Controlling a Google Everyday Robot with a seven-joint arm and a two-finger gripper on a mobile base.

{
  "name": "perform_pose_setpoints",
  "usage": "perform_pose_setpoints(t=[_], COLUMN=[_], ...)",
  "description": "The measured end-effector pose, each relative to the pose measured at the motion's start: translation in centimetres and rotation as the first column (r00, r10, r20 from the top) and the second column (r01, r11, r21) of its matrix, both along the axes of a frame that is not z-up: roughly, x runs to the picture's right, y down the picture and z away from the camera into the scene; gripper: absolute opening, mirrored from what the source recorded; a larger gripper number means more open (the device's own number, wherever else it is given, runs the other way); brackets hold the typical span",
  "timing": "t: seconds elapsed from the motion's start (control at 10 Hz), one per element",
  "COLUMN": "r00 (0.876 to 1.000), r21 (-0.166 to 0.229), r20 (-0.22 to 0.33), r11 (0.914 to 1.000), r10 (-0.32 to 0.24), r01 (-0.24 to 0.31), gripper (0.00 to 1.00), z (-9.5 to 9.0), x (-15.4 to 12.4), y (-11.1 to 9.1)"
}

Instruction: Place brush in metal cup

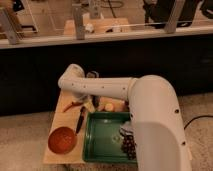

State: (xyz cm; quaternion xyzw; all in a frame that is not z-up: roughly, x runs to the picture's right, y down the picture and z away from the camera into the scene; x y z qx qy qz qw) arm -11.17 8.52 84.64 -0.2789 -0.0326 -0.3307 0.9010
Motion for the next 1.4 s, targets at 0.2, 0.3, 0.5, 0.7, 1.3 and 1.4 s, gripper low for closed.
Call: perform_pose_setpoints(t=[0.2, 0.3, 0.5, 0.7, 1.3, 1.4], r00=[1.0, 1.0, 1.0, 1.0, 0.989, 0.987], r21=[0.0, 0.0, 0.0, 0.017, 0.129, 0.139], r20=[0.0, 0.0, 0.001, 0.023, 0.063, 0.063], r11=[1.0, 1.0, 1.0, 0.9997, 0.982, 0.9782], r10=[0.0, 0.0, 0.0, 0.019, 0.13, 0.147], r01=[0.0, 0.0, 0.0, -0.019, -0.138, -0.155], gripper=[0.8, 0.8, 0.8, 0.8, 0.8, 0.8], z=[0.0, 0.0, 0.0, -1.3, -6.7, -6.8], x=[0.0, 0.0, 0.0, -0.2, 1.0, 1.3], y=[0.0, 0.0, 0.0, -0.2, -2.8, -3.0])
